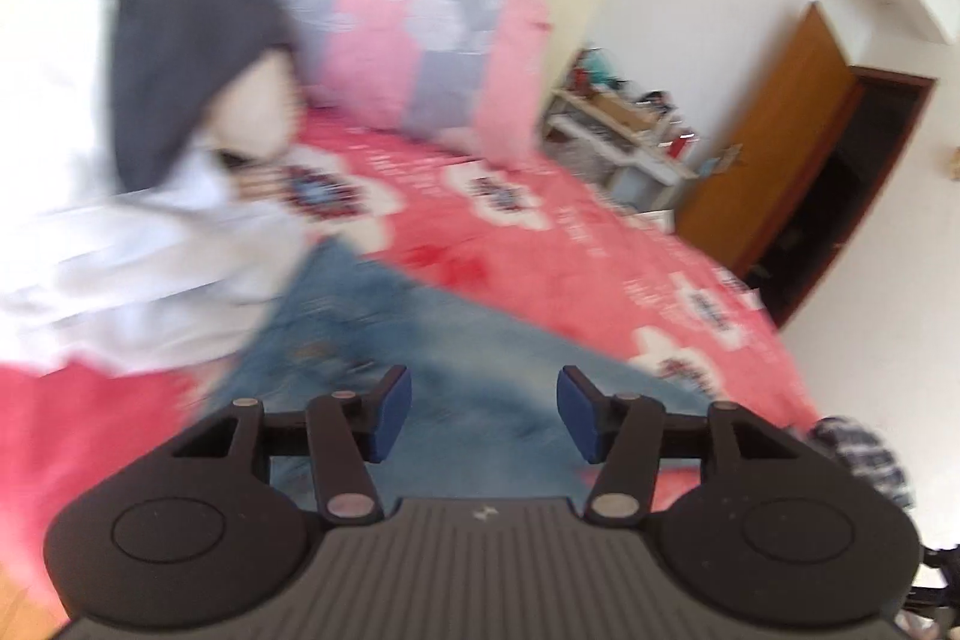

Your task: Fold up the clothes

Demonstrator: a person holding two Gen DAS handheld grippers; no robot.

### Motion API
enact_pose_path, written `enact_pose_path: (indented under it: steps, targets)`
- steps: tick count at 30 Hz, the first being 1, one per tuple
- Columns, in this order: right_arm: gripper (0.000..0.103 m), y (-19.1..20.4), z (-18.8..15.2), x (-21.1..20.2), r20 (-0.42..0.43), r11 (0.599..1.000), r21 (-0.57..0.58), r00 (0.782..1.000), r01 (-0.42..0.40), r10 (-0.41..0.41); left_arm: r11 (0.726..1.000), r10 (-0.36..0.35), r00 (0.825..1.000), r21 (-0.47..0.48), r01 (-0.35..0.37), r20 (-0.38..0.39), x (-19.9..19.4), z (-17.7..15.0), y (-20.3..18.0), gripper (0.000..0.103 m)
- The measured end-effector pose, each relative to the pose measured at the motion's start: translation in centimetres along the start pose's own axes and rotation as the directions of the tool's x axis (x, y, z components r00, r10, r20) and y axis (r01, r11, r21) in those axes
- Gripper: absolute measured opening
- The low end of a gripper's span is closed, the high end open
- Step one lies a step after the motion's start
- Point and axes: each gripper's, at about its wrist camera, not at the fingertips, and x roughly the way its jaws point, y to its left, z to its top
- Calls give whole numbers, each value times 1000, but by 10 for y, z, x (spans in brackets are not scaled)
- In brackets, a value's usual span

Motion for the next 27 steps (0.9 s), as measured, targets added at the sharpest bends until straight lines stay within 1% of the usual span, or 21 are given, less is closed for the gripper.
enact_pose_path:
  steps: [2, 4, 5, 7, 9, 11, 13, 15, 16, 18, 20, 23, 25, 27]
  targets:
    - [79, 1, -17, -3, -25, 1000, 14, 1000, -9, 9, 999, 51, 999, 6, -51, -11, -10, -6, 13, 55]
    - [79, 5, -23, 4, -51, 1000, 8, 999, -5, 6, 997, 75, 997, 24, -74, -16, -12, -8, 19, 55]
    - [79, 8, -25, 8, -63, 1000, 4, 998, -4, 4, 997, 72, 997, 28, -71, -17, -10, -8, 19, 55]
    - [79, 22, -22, 20, -83, 999, -19, 996, -26, 24, 998, 45, 999, 33, -44, -25, 3, -6, 16, 55]
    - [79, 45, -14, 39, -105, 994, -81, 992, -75, 67, 999, 15, 999, 38, -14, -30, 19, -9, 8, 55]
    - [79, 75, -6, 67, -125, 975, -176, 986, -135, 114, 999, -22, 999, 34, 23, -39, 48, -11, -7, 55]
    - [79, 105, -1, 105, -164, 944, -270, 975, -190, 149, 998, -58, 997, 26, 59, -45, 81, -13, -25, 54]
    - [78, 132, 6, 150, -201, 902, -363, 965, -235, 170, 996, -84, 995, 25, 86, -45, 116, -15, -44, 54]
    - [78, 145, 9, 175, -213, 875, -416, 962, -246, 169, 996, -75, 997, 39, 76, -35, 133, -15, -54, 54]
    - [78, 169, 14, 224, -245, 813, -517, 956, -268, 160, 997, -50, 999, 65, 51, -17, 166, -15, -71, 53]
    - [77, 190, 14, 273, -274, 738, -614, 952, -280, 133, 997, -34, 999, 71, 35, -16, 195, -18, -80, 51]
    - [76, 213, 12, 340, -341, 655, -685, 935, -320, 100, 997, -19, 999, 75, 21, -40, 228, -29, -83, 50]
    - [76, 223, 8, 378, -392, 605, -711, 916, -359, 83, 996, -2, 998, 89, 8, -65, 241, -39, -81, 50]
    - [76, 231, 4, 410, -428, 543, -744, 902, -389, 59, 994, 6, 997, 106, 2, -76, 247, -48, -78, 49]
